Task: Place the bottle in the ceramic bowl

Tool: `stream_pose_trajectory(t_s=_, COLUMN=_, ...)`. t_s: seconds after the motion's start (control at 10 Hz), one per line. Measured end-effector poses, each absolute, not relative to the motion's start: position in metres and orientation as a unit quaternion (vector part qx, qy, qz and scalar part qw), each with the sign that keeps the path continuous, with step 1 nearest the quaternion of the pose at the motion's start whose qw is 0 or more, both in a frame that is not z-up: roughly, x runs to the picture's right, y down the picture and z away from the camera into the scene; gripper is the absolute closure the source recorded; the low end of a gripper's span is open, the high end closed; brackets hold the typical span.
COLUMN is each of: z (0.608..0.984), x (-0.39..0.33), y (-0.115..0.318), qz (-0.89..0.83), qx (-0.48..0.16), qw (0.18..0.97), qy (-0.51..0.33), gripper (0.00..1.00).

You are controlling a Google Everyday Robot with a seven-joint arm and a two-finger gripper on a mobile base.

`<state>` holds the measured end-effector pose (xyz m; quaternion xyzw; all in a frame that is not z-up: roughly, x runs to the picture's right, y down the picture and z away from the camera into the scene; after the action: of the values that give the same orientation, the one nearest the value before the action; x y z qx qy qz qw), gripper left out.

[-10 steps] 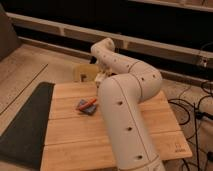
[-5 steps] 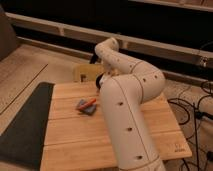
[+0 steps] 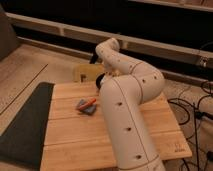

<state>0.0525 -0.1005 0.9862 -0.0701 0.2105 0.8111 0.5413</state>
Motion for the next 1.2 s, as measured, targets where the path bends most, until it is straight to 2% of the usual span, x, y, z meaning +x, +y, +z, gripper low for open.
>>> stream_pose_trajectory(t_s=0.1, z=0.986, x=0.0526, y=-0.1007, qz=0.811, qx=-0.07, qw=0.541, qy=0.21, gripper=0.96)
stream_pose_trajectory(t_s=0.3, z=0.9861, x=0.0532, y=-0.1006, qz=0.811, qx=-0.07, qw=0.541, qy=0.21, gripper=0.79)
stream_pose_trajectory(t_s=0.8, z=0.9862, x=0.0537, y=-0.1005, qz=0.811, qx=-0.07, qw=0.541, qy=0.211, gripper=0.27)
stream_pose_trajectory(t_s=1.0, z=0.9861, x=0.0536, y=-0.1005, qz=0.811, qx=-0.07, qw=0.541, qy=0.21, gripper=0.2)
stream_pose_trajectory(t_s=1.2, z=0.9861, x=0.0537, y=-0.1005, qz=0.811, qx=-0.07, qw=0.541, qy=0.21, gripper=0.2)
